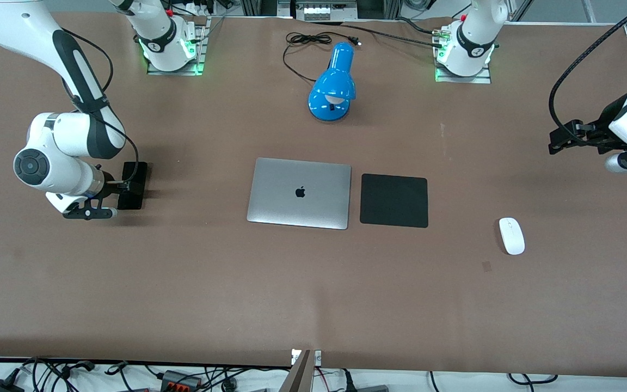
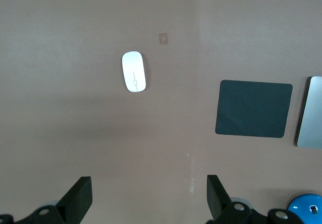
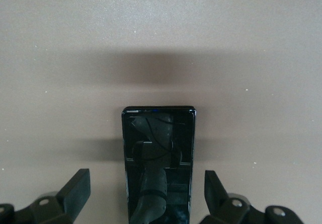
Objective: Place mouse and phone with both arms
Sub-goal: 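Lift the phone with the right gripper while the left gripper grasps the mouse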
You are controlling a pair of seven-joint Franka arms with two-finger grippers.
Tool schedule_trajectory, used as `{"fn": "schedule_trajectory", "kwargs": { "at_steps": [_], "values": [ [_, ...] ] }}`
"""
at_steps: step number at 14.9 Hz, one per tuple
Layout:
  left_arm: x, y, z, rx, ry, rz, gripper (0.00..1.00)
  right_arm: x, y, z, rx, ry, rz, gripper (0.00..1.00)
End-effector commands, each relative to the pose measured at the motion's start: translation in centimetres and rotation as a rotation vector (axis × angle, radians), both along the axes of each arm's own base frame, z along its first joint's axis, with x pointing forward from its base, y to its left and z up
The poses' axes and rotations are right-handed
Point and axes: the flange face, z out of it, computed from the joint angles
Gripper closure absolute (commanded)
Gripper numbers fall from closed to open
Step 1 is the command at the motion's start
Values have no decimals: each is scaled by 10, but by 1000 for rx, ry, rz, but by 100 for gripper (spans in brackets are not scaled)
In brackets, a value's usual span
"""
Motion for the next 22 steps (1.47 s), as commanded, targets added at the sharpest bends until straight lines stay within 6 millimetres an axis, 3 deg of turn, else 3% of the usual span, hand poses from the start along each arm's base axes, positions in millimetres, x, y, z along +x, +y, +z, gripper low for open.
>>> {"fn": "schedule_trajectory", "kwargs": {
  "at_steps": [1, 4, 6, 8, 11, 15, 19, 22],
  "values": [
    [13, 13, -17, -12, 38, 2, 0, -2, 1, -4, -4, -4, -9, 0],
    [27, 40, -51, -20, 80, 39, 0, -8, 0, -15, -2, 14, -14, 0],
    [45, 63, -108, -37, 155, 72, 0, -13, 0, -21, 2, -1, -15, 0],
    [63, 82, -155, -50, 118, 96, 0, -17, 0, -26, 4, 0, -17, 0],
    [70, 83, -217, -53, 42, 114, 0, -20, -20, -31, 5, -4, -53, 0],
    [58, 78, -298, -35, -122, 88, 0, -24, -27, -39, 7, 3, -66, 0],
    [60, 88, -358, -14, -157, 60, 0, -26, -20, -44, -3, 8, -158, 0],
    [63, 86, -388, -28, -191, 58, 0, -30, -20, -47, -3, 17, -164, 0]
  ]
}}
